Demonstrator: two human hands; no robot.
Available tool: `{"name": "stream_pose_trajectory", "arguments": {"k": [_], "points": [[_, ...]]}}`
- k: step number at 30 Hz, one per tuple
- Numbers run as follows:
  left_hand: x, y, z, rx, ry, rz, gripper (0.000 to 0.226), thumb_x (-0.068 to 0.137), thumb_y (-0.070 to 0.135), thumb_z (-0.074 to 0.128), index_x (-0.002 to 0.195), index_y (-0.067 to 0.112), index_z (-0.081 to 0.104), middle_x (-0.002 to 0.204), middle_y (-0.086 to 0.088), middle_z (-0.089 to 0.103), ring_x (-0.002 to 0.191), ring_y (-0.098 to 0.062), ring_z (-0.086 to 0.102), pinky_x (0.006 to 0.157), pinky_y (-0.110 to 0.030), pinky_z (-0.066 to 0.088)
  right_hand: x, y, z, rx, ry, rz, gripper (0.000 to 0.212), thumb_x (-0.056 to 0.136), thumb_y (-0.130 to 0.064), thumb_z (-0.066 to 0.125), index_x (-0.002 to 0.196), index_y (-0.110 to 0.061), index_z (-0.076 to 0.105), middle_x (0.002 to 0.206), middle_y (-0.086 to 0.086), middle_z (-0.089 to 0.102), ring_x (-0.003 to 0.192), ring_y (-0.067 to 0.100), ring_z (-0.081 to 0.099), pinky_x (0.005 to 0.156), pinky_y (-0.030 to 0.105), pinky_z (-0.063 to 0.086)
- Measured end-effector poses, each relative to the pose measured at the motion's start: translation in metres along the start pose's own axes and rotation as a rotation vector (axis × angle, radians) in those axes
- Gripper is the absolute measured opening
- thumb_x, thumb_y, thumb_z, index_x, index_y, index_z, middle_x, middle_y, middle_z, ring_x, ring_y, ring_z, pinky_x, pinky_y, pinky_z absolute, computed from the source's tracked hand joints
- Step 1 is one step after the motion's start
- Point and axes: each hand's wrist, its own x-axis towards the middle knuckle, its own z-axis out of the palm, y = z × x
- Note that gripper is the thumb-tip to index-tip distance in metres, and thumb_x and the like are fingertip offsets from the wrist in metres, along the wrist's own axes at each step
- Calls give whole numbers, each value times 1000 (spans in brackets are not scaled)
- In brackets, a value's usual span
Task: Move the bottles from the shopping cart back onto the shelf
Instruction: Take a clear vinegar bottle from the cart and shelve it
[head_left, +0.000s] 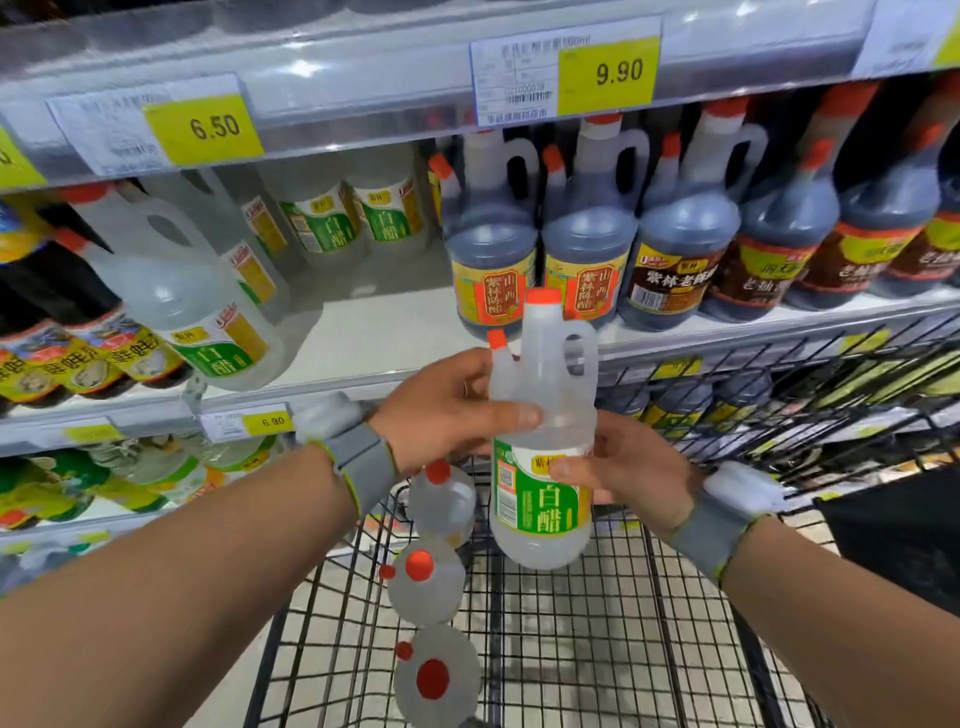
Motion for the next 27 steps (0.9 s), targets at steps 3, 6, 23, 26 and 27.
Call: {"name": "stream_pose_trajectory", "arguments": {"k": [3, 6, 23, 26, 27], "points": [[-9, -8, -6, 35, -55, 59, 73, 67, 30, 87, 133, 20, 58, 118, -6, 74, 105, -25, 71, 87, -44, 56, 6, -17, 5, -26, 12, -50, 57, 54, -32, 84, 109, -19, 71, 103, 0, 78, 97, 15, 73, 75, 22, 56], [-16, -6, -7, -42, -50, 109, 80, 63, 21, 87, 136, 16, 54, 119, -3, 74, 111, -19, 71, 87, -32, 57, 13, -29, 11, -22, 20, -76, 48, 64, -17, 80, 110, -15, 70, 101, 0, 78, 94, 12, 73, 74, 21, 55], [-32, 11, -48, -19, 115, 217, 63, 57, 8, 90, 116, 12, 68, 110, -5, 78, 102, -19, 74, 83, -30, 59, 37, -68, 50, -231, -30, -126, 45, 72, -29, 81, 115, -26, 68, 106, -9, 77, 99, 9, 72, 81, 24, 56], [-35, 17, -58, -11, 162, 243, 60, 57, 8, 90, 113, 14, 70, 108, -5, 78, 100, -20, 75, 81, -30, 59, 46, -76, 57, -368, 20, -161, 53, 70, -45, 86, 118, -35, 65, 113, -15, 73, 106, 5, 68, 91, 33, 56], [-35, 20, -62, -2, 177, 249, 59, 58, 7, 89, 113, 15, 70, 109, -5, 78, 100, -20, 75, 82, -31, 59, 49, -79, 58, -418, 47, -188, 54, 69, -48, 83, 119, -37, 65, 115, -16, 72, 108, 3, 67, 93, 35, 55]]}}
